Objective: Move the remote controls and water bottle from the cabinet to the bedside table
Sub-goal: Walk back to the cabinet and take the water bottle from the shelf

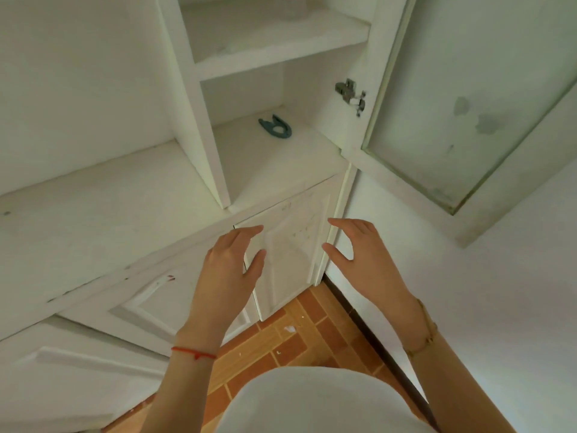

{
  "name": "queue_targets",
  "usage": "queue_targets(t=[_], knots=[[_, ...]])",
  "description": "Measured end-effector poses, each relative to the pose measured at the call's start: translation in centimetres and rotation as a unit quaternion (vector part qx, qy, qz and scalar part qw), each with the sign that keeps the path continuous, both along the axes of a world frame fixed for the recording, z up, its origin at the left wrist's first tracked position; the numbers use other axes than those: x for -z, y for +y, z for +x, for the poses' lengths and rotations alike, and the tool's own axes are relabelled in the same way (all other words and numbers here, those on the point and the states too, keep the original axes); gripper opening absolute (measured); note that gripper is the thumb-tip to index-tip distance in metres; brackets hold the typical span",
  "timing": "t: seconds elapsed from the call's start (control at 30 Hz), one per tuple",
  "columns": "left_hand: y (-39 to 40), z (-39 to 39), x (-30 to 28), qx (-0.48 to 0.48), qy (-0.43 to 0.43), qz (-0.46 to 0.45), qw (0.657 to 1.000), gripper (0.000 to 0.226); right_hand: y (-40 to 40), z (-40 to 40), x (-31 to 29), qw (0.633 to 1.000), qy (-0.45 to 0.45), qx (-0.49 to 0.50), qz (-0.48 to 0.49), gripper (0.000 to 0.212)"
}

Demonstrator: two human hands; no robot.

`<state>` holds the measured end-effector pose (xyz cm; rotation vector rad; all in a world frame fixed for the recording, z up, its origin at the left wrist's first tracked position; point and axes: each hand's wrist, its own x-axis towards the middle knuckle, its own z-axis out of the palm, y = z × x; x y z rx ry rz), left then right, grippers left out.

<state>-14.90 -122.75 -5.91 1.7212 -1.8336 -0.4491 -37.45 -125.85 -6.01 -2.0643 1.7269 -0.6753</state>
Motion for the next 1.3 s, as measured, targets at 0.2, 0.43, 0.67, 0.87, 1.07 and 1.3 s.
queue_targets(t=[0.2,0.43,0.67,0.87,1.07,1.3], knots=[[-2.9,-2.1,-1.9,-0.027,0.009,-0.031,0.999,0.039,-4.3,-1.6,-2.0,0.998,-0.017,-0.045,-0.028,0.047],[-6.2,-2.7,-5.4,-0.005,0.000,-0.093,0.996,0.039,-7.5,-1.1,-5.3,0.994,-0.041,-0.064,-0.084,0.048],[-10.2,-2.5,-10.5,0.024,-0.014,-0.173,0.985,0.039,-11.7,-1.0,-10.1,0.982,-0.058,-0.051,-0.174,0.045],[-15.1,-2.6,-16.2,0.034,-0.042,-0.242,0.969,0.040,-16.6,-0.8,-16.1,0.965,-0.077,-0.038,-0.249,0.044],[-21.8,-3.0,-20.2,0.012,-0.055,-0.239,0.969,0.044,-22.0,0.0,-21.9,0.952,-0.076,-0.042,-0.294,0.045],[-29.0,-3.3,-21.5,-0.028,-0.043,-0.174,0.983,0.049,-28.5,1.5,-26.1,0.949,-0.064,-0.054,-0.304,0.047]])
